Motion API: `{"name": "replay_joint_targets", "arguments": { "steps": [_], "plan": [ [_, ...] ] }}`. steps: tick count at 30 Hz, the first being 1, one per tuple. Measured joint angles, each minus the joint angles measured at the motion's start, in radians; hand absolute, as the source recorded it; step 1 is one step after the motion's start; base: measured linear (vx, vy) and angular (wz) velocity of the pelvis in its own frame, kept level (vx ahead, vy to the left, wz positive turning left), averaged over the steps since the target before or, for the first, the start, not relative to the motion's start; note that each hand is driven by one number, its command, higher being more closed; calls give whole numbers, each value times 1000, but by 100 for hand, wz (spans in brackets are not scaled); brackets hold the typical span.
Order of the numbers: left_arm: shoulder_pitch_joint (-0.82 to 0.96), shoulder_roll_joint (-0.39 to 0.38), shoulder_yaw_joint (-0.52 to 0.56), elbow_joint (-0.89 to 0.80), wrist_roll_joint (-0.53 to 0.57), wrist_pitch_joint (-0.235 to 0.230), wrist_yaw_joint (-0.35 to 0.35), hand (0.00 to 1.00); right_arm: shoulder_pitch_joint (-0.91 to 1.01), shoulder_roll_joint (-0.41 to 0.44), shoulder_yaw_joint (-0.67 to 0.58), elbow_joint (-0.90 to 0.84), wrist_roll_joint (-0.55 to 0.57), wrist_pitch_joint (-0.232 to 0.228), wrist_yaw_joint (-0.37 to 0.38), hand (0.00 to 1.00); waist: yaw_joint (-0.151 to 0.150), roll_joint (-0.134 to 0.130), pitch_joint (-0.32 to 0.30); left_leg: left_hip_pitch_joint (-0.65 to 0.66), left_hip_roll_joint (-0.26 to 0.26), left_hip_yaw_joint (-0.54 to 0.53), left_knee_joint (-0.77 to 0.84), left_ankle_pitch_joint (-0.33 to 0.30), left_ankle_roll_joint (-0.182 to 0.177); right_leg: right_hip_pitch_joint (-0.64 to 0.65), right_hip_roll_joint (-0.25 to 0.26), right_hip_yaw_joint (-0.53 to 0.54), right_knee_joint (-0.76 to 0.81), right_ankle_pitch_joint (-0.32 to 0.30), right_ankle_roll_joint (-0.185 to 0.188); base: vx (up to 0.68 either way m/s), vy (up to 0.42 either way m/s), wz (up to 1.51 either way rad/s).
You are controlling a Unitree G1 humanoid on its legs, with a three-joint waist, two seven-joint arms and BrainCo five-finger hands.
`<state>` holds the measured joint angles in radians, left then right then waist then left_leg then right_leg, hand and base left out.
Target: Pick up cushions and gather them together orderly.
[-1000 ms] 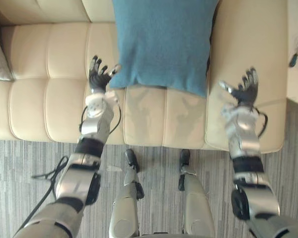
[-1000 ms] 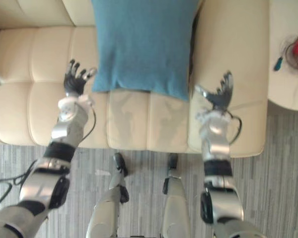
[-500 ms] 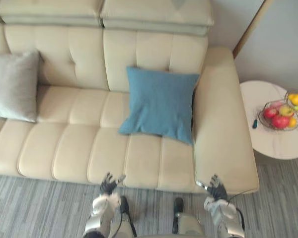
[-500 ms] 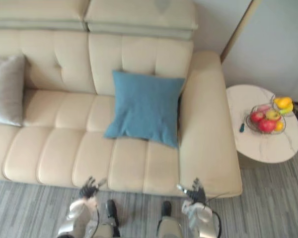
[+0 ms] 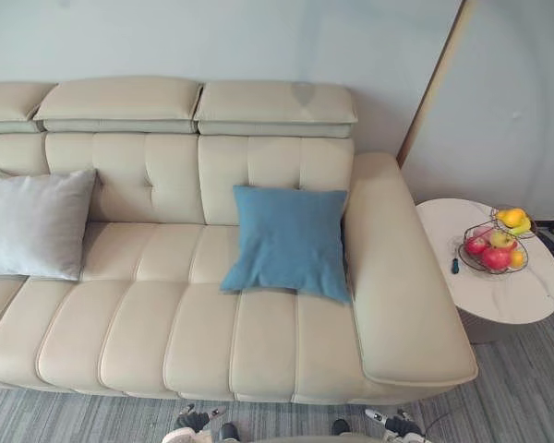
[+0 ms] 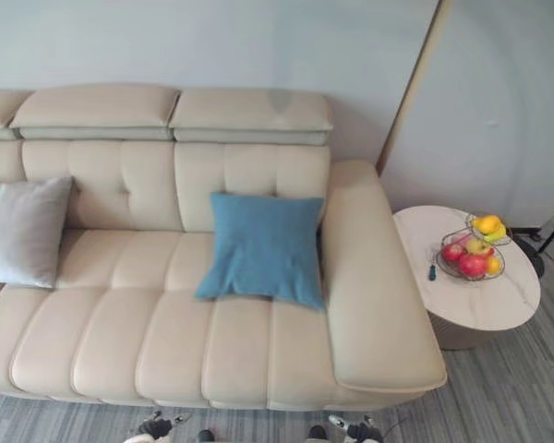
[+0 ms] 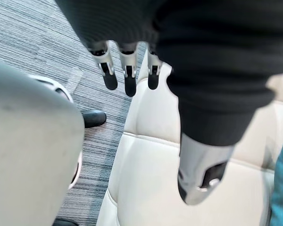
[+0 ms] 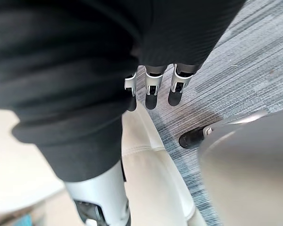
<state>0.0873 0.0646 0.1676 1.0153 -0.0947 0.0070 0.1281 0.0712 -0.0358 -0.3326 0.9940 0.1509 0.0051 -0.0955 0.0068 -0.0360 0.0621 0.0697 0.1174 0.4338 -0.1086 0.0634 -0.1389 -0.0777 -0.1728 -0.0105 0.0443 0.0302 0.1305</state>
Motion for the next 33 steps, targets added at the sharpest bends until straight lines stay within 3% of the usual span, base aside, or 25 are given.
{"name": "replay_joint_targets", "arguments": {
  "steps": [2,3,4,5,6,7,8,9,11,12,13,14,15,16,17,18,19,20,21,22,24,25,26,28,33],
  "plan": [
    [-10,1,7,0,16,0,4,0,-14,4,2,-3,-2,-1,-4,0,-2,-8,5,-2,-4,26,7,-10,16,-19,1,-13,17,28,-24,-22,33,-67],
    [-27,-4,12,-6,18,0,5,0,-21,9,27,-14,-5,-1,-7,0,3,-14,20,-20,-3,25,30,-27,47,-61,8,-67,52,63,-73,-106,-7,-81],
    [-29,-20,23,-16,24,-1,6,0,-35,11,40,-42,-18,-3,-13,0,17,10,26,-36,34,39,52,-26,71,-90,23,-124,155,19,-90,-109,-12,-74],
    [-34,-20,31,-20,25,0,6,0,-32,18,41,-47,-25,-3,-14,0,11,9,31,-38,37,51,60,-26,72,-113,16,-141,264,-35,-91,-114,-53,-27],
    [-38,-22,31,-36,25,-1,8,0,-16,34,41,-49,-31,-5,-15,0,1,1,34,-45,39,36,94,-25,71,-135,2,-155,490,-134,-83,-29,-94,40],
    [-40,-21,30,-57,23,-3,16,0,8,53,42,-36,-34,-5,-15,0,-1,-23,31,-60,37,4,136,-35,83,-107,-1,-152,654,-189,-49,-50,-191,72],
    [-40,-19,30,-73,23,-4,24,0,16,68,42,-31,-35,-4,-15,0,0,-44,31,-81,28,-18,173,-36,86,-63,0,-145,677,-211,-27,-19,-164,60],
    [-40,-17,32,-73,23,-5,24,0,12,68,42,-31,-35,-4,-15,0,5,-48,34,-89,24,-20,182,-35,85,-61,0,-142,641,-216,-21,-66,-119,20],
    [-40,-50,49,-85,15,-2,27,0,-20,57,42,-35,-44,-8,-19,0,45,3,29,-157,61,-25,213,-23,81,21,76,-143,365,-228,-33,-136,-51,-37],
    [-42,-59,44,-90,15,-2,28,0,-42,51,42,-35,-44,-9,-25,0,57,11,31,-195,67,-19,231,-17,77,38,83,-147,281,-233,-53,-153,-39,-33],
    [-43,-59,39,-92,15,-3,29,0,-53,52,42,-35,-44,-10,-28,0,56,11,36,-211,66,-18,237,-14,78,40,83,-149,247,-236,-60,-189,-20,-2],
    [-52,-60,29,-90,15,-1,37,0,-82,46,45,-33,-44,-13,-30,0,50,34,60,-244,70,-35,235,5,72,47,93,-156,177,-226,-96,-265,-12,19],
    [-57,-73,20,-92,15,-1,44,0,-89,37,44,-31,-45,-11,-34,0,49,58,85,-234,74,-45,204,39,71,60,104,-176,157,-201,-103,-280,-11,24],
    [-54,-78,19,-93,15,-2,45,0,-91,35,44,-30,-45,-9,-34,0,50,62,88,-227,73,-47,189,51,70,60,105,-177,157,-200,-103,-286,-15,26],
    [-44,-75,12,-94,15,-2,45,0,-79,35,44,-30,-45,-6,-37,0,51,65,89,-205,67,-63,145,60,43,58,106,-190,163,-199,-107,-276,1,22],
    [-37,-71,10,-102,16,-3,44,0,-71,35,43,-30,-45,-6,-39,0,50,53,84,-206,61,-70,135,29,1,52,96,-204,159,-196,-119,-267,24,11],
    [-43,-57,11,-120,16,-5,44,0,-71,39,41,-30,-55,-7,-42,0,55,28,93,-217,55,-73,204,8,30,42,73,-199,159,-189,-131,-194,55,-11],
    [-41,-57,13,-119,16,-5,44,0,-70,28,40,-32,-69,-8,-43,0,54,23,93,-212,41,-94,337,-51,80,37,48,-198,159,-175,-124,-119,64,-20],
    [-38,-58,13,-119,16,-5,44,0,-69,25,40,-34,-70,-8,-44,0,50,24,93,-209,41,-94,370,-78,86,36,44,-194,158,-171,-122,-143,144,-24],
    [-36,-59,14,-115,16,-5,44,0,-63,20,39,-35,-71,-8,-45,0,49,26,92,-206,45,-112,481,-165,72,26,36,-179,156,-156,-111,-99,124,-19],
    [-36,-64,29,-110,16,-5,43,0,-49,23,38,-35,-73,-6,-45,0,50,33,87,-188,50,-149,546,-237,41,24,35,-159,132,-129,-90,-93,205,-33],
    [-32,-81,44,-105,16,-3,44,0,-46,26,20,-34,-73,1,-44,0,49,47,78,-160,39,-153,486,-262,33,24,47,-140,106,-103,-72,-96,252,-37],
    [-29,-77,43,-100,16,-3,43,0,-44,35,15,-32,-74,4,-44,0,47,47,70,-144,27,-152,434,-271,44,26,47,-137,87,-89,-59,-49,160,-29],
    [-24,-51,38,-90,16,1,43,0,-30,66,-17,-20,-85,14,-36,0,41,6,42,-98,-42,-133,285,-208,80,38,9,-142,22,-39,-50,-35,171,-11],
    [-15,-37,8,-58,36,2,41,0,-11,52,-53,14,-112,22,-39,0,30,17,21,-44,-90,-153,198,-172,98,83,-17,-144,-10,-16,-43,-34,97,15]
  ]
}}
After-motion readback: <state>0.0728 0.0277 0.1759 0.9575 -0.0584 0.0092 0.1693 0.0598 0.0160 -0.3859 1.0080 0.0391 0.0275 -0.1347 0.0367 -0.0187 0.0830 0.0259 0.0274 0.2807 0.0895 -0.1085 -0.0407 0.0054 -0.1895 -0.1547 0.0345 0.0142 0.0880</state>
